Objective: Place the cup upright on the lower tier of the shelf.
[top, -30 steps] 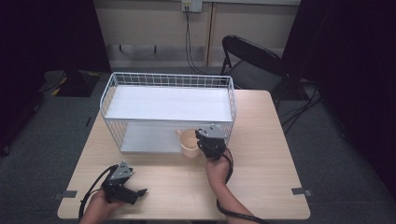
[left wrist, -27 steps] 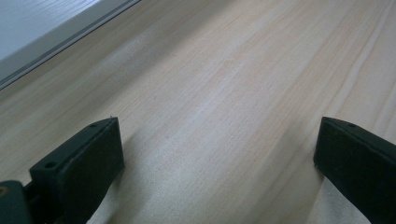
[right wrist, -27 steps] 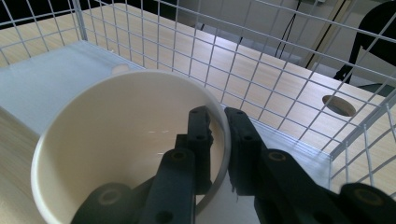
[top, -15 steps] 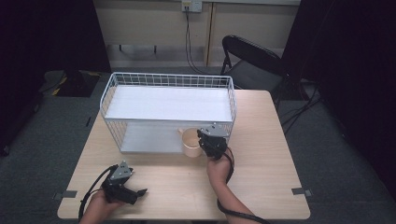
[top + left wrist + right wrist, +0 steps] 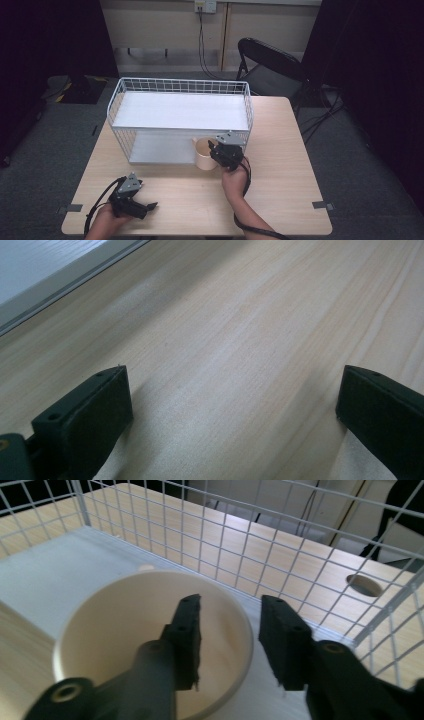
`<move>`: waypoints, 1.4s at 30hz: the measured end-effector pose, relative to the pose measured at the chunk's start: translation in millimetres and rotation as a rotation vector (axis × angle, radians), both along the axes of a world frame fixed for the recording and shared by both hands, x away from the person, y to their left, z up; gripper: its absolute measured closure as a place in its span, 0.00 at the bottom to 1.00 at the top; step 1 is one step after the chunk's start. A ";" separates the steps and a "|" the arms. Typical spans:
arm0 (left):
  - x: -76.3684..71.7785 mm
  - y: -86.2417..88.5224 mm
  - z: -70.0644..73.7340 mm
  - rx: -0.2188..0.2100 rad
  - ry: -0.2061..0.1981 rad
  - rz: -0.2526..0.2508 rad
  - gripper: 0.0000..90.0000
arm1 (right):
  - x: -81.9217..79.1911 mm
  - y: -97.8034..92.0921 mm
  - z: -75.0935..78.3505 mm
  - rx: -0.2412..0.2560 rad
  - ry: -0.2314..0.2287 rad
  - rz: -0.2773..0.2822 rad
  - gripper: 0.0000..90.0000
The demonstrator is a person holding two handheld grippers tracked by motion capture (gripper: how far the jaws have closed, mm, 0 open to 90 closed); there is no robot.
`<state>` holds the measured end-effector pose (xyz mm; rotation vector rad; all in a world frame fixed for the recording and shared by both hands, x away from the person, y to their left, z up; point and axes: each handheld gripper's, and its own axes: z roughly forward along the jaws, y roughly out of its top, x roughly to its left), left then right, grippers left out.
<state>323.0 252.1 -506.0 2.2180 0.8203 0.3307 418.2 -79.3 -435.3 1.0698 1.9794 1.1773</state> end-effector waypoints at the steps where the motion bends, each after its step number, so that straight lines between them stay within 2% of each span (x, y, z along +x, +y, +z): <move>1: -0.1 0.0 0.0 0.000 0.001 0.000 0.01 | -0.2 -0.6 0.5 0.009 0.004 0.007 0.60; 2: -0.1 0.0 0.0 0.000 0.001 0.000 0.01 | 0.1 -1.0 1.0 0.016 0.020 0.019 0.56; 6: 0.0 0.0 0.0 0.000 0.000 0.000 0.01 | -3.4 -3.0 4.7 0.026 0.025 0.027 0.43; 8: 0.0 0.0 0.0 0.000 0.000 0.000 0.01 | -4.8 -4.9 6.3 0.060 0.042 0.037 0.36; 17: -0.1 0.0 0.0 0.001 0.001 0.000 0.01 | -18.6 -6.9 12.0 0.083 0.033 0.091 0.21; 20: -0.1 0.0 0.0 0.000 0.001 0.001 0.01 | -22.4 -8.4 11.7 0.100 0.057 0.111 0.17; 26: 0.0 0.0 0.0 0.000 0.000 0.000 0.01 | -27.5 -10.9 7.1 0.089 0.082 0.112 0.15; 31: -0.1 0.0 0.0 0.000 0.001 0.000 0.01 | -31.9 -10.7 3.1 0.101 0.090 0.121 0.15; 42: 0.0 0.0 0.0 0.000 0.000 0.000 0.01 | -32.4 -3.4 -9.3 0.054 0.117 0.113 0.15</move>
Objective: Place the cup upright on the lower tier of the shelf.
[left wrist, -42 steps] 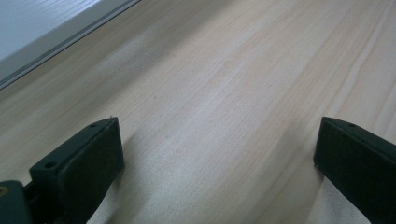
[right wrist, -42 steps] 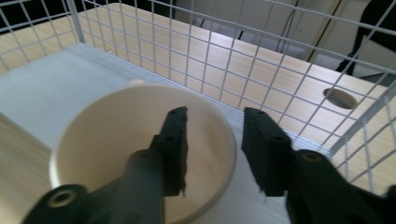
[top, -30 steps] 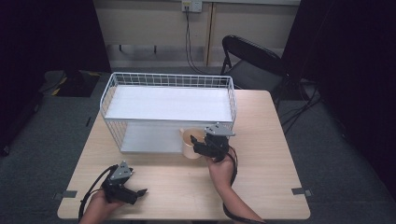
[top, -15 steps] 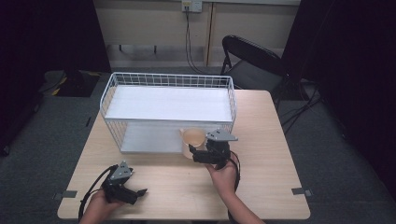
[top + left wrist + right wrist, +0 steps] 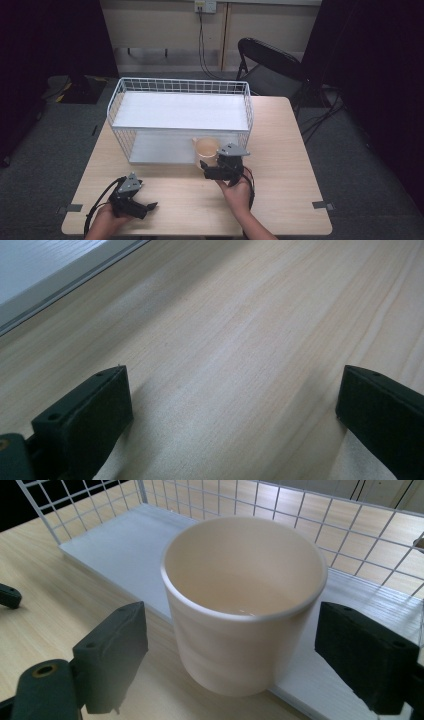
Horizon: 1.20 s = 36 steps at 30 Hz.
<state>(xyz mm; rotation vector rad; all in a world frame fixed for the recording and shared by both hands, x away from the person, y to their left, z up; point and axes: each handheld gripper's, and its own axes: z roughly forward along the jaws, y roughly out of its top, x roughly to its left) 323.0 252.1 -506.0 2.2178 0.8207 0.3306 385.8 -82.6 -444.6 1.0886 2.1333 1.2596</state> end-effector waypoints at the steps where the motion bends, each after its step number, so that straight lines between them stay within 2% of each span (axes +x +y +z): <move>1: -0.1 0.0 0.0 0.000 0.001 0.000 0.01 | 0.3 0.6 -1.0 -0.004 0.001 0.002 0.15; 17: -0.1 0.0 0.0 0.000 0.001 0.000 0.01 | 5.3 5.2 -4.3 -0.034 0.006 -0.032 0.16; 36: -0.1 0.0 0.0 0.000 0.001 0.000 0.01 | 4.9 5.1 -6.1 -0.039 0.005 -0.051 0.27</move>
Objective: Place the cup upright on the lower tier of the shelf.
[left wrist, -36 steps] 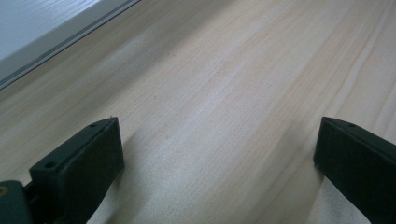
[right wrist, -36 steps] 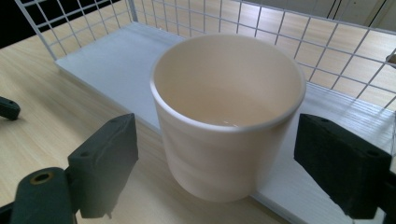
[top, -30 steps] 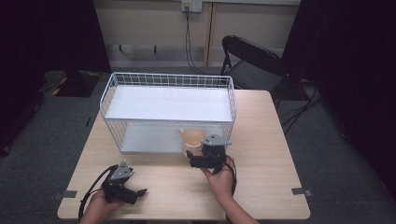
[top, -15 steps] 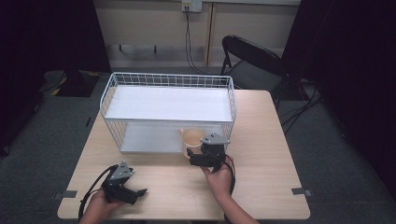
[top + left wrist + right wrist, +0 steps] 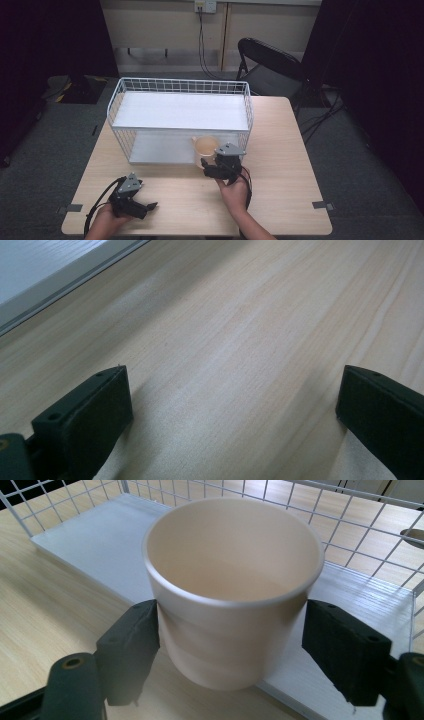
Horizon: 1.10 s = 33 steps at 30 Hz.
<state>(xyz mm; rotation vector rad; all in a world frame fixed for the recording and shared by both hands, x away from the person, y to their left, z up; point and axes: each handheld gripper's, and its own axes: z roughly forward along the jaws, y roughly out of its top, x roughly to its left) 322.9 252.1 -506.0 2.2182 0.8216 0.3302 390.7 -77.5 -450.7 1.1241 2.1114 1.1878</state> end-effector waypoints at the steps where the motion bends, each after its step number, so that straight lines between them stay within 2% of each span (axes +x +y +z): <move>1: 0.1 0.0 0.0 0.000 -0.001 -0.001 0.01 | 0.0 0.3 0.1 -0.006 -0.001 -0.004 0.30; 6: 0.1 0.0 0.0 0.000 -0.001 -0.001 0.01 | 0.2 1.3 1.0 -0.002 -0.003 -0.019 0.36; 11: 0.0 0.0 0.0 0.000 0.000 -0.001 0.01 | -0.7 2.5 2.9 -0.013 -0.031 -0.016 0.50; 19: 0.1 0.0 0.0 0.001 -0.001 -0.001 0.01 | 2.4 9.6 2.2 -0.031 -0.037 -0.011 0.61; 33: 0.1 0.0 0.0 0.000 -0.001 -0.001 0.01 | 10.8 21.8 1.9 -0.051 -0.053 -0.011 0.66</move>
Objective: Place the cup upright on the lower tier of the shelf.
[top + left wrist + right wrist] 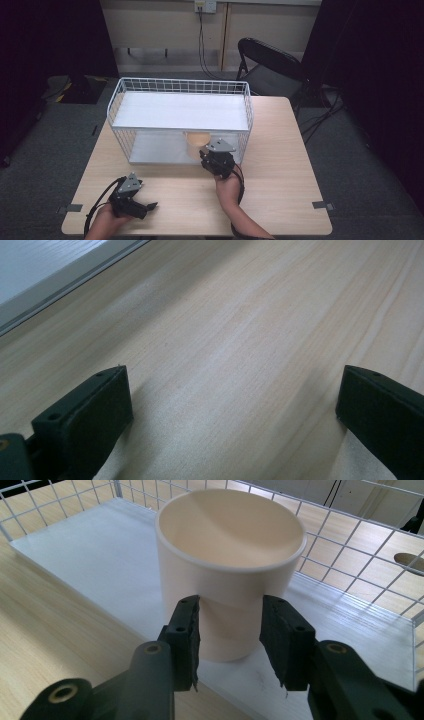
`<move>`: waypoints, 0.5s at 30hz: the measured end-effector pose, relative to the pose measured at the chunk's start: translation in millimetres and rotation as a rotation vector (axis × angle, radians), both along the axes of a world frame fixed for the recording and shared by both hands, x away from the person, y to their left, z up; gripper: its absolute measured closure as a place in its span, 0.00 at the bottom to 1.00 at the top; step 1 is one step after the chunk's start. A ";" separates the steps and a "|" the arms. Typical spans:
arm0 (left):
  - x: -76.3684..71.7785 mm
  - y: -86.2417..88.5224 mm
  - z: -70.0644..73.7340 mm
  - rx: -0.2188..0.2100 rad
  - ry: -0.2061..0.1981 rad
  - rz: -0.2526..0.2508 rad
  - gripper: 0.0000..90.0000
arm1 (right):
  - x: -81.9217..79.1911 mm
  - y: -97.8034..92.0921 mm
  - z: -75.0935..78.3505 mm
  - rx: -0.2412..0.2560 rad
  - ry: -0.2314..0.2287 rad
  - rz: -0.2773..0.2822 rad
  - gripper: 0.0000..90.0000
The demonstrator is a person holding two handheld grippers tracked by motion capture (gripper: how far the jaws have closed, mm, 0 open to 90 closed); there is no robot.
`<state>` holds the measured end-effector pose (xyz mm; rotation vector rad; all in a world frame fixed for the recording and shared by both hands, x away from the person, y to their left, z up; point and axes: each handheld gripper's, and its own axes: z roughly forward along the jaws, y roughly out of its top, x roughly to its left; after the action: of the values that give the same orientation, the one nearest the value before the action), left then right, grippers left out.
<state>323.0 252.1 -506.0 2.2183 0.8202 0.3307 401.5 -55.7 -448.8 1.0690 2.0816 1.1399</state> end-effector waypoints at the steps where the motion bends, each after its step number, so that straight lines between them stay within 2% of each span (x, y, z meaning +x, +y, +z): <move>1: 0.0 0.0 0.0 0.000 0.000 0.000 0.01 | 0.4 0.0 -0.3 -0.001 -0.001 0.002 0.66; 5: 0.0 0.0 0.0 -0.001 0.000 0.001 0.01 | -0.3 -1.5 0.4 0.008 0.000 0.016 0.61; 10: 0.0 0.0 0.0 0.000 0.000 0.000 0.01 | -6.0 -4.8 5.1 0.028 -0.009 0.039 0.41; 15: 0.0 0.0 0.0 0.000 0.000 0.000 0.01 | -9.3 -9.7 10.1 0.057 0.010 0.075 0.30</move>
<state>323.0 252.1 -506.0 2.2181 0.8201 0.3310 392.2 -65.4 -438.7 1.0320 2.1246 1.2395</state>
